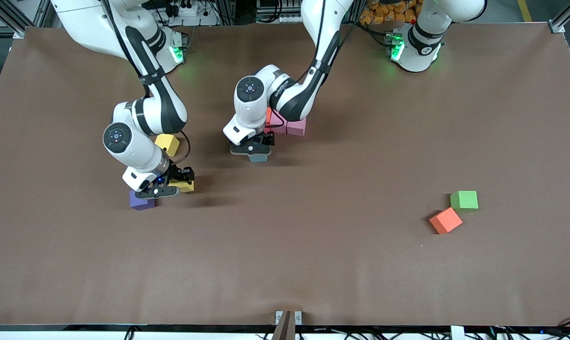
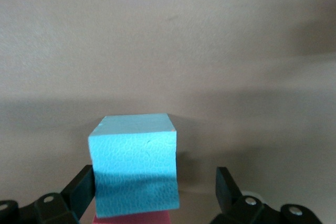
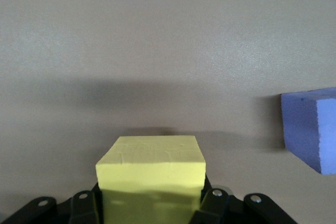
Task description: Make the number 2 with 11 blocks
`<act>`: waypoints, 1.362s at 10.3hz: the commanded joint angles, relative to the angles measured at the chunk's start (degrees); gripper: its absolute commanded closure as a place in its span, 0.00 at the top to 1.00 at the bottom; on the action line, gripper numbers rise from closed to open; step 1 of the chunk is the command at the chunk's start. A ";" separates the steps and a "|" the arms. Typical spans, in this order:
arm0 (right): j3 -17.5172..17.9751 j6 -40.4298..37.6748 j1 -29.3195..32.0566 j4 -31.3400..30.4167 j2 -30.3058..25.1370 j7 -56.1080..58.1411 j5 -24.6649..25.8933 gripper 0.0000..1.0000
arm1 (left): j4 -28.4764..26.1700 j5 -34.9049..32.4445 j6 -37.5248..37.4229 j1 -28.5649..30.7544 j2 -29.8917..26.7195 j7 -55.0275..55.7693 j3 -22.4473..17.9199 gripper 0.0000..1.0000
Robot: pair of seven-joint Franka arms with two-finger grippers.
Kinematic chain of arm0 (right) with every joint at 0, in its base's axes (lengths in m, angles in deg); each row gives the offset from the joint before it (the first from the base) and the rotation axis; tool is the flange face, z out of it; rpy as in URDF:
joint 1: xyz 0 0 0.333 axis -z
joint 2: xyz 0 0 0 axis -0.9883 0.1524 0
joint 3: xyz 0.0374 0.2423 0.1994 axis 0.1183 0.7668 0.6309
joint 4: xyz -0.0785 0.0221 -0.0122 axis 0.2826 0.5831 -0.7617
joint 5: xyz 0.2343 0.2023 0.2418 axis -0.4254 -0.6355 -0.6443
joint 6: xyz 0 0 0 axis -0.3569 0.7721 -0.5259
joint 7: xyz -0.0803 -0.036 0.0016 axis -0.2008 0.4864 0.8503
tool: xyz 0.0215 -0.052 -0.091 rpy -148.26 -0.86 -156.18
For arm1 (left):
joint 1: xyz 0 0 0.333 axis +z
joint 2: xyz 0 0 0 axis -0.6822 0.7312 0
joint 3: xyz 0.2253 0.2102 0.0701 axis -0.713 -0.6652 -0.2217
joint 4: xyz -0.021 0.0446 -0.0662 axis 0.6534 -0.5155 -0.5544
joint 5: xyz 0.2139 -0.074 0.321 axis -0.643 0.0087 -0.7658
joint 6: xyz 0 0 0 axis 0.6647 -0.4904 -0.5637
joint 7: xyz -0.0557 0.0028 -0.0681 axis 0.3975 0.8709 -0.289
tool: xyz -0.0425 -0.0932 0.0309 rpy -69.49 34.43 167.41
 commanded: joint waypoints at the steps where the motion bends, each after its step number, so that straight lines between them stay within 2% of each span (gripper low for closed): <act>1: -0.02 -1.04 -0.79 -0.35 -1.67 -1.38 -0.64 0.20 | -2.02 1.21 -2.93 -1.37 -3.98 0.83 -3.46 1.00; 3: -0.02 -1.13 -2.54 -0.09 -2.02 -3.75 -0.64 0.20 | -1.93 -0.97 -7.68 -1.71 -5.30 -0.04 -6.62 1.00; 5: -0.02 -1.13 -3.87 0.70 -2.02 -4.02 -0.56 0.21 | -1.93 -4.41 -9.36 -1.63 -6.97 -0.23 -8.81 1.00; 9: -0.02 -1.04 -10.18 3.24 -1.93 -3.42 -0.47 0.20 | -2.02 -4.42 -12.25 -0.58 -8.12 -6.97 -17.25 1.00; 11: -0.02 -1.22 -15.96 4.91 -1.58 -2.97 0.06 0.17 | -1.93 -4.42 -14.97 3.44 -10.13 -9.88 -19.11 1.00; 14: -0.02 -3.67 -23.62 10.61 -0.27 -1.92 0.84 0.17 | -3.16 -4.42 -16.83 11.61 -14.00 -11.64 -18.94 1.00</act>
